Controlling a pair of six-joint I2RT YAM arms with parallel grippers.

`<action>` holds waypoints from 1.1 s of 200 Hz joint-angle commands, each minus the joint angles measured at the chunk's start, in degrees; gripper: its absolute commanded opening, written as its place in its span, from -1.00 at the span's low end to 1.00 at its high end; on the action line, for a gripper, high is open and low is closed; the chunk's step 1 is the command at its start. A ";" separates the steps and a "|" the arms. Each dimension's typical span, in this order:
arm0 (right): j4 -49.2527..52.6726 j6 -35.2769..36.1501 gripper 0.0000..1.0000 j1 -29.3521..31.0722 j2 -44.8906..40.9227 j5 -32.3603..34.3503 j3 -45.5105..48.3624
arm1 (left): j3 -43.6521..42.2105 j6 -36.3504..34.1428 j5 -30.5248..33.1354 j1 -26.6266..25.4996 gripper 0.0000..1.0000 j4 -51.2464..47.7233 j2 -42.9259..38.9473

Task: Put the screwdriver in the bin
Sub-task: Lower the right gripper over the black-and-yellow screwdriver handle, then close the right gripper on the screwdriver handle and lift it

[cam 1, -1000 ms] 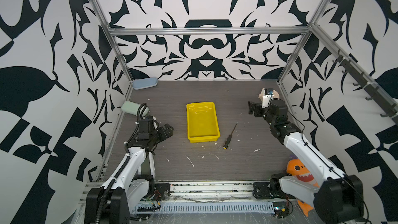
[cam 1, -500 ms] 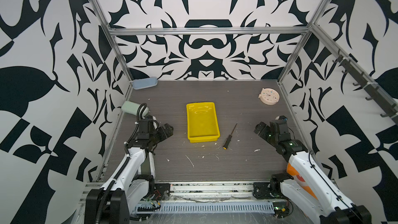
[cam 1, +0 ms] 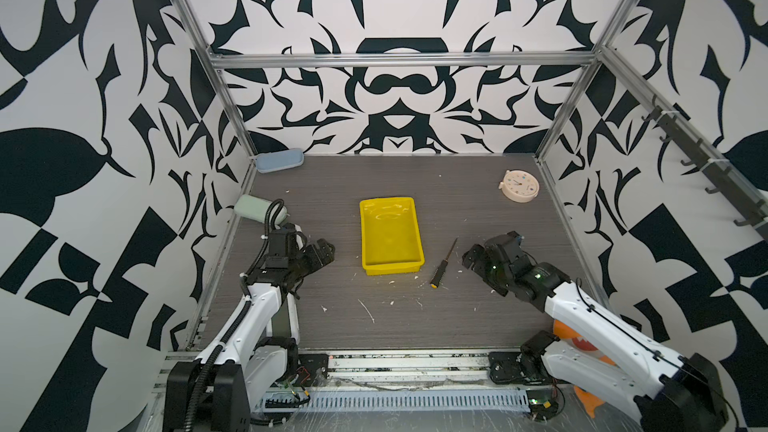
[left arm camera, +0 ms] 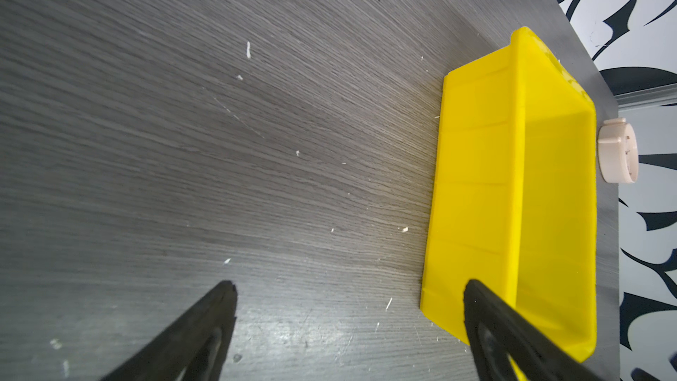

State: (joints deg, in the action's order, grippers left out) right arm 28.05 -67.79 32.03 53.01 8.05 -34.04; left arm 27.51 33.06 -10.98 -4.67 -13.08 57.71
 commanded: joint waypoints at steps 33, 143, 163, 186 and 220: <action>-1.37 -15.87 0.67 9.33 8.44 9.17 -2.57 | 0.62 0.43 -0.53 0.01 0.99 0.07 0.38; -8.82 -20.61 0.12 15.08 23.80 9.06 -7.22 | 0.70 0.34 -1.11 0.00 0.99 0.16 0.72; -8.31 -19.07 0.05 15.17 27.36 8.05 -9.79 | 0.79 0.35 -1.06 0.01 0.98 0.16 0.90; -9.06 -18.96 -0.02 15.21 30.50 6.30 -10.56 | 0.62 0.34 -0.82 0.01 0.99 0.16 0.26; -10.17 -19.40 -0.03 15.65 31.76 5.72 -9.47 | 0.49 0.34 -0.73 0.01 0.98 0.51 -0.15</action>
State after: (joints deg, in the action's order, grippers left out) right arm 18.35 -87.09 47.13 84.93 13.80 -43.18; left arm 27.51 33.06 -11.55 -4.67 -13.06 58.19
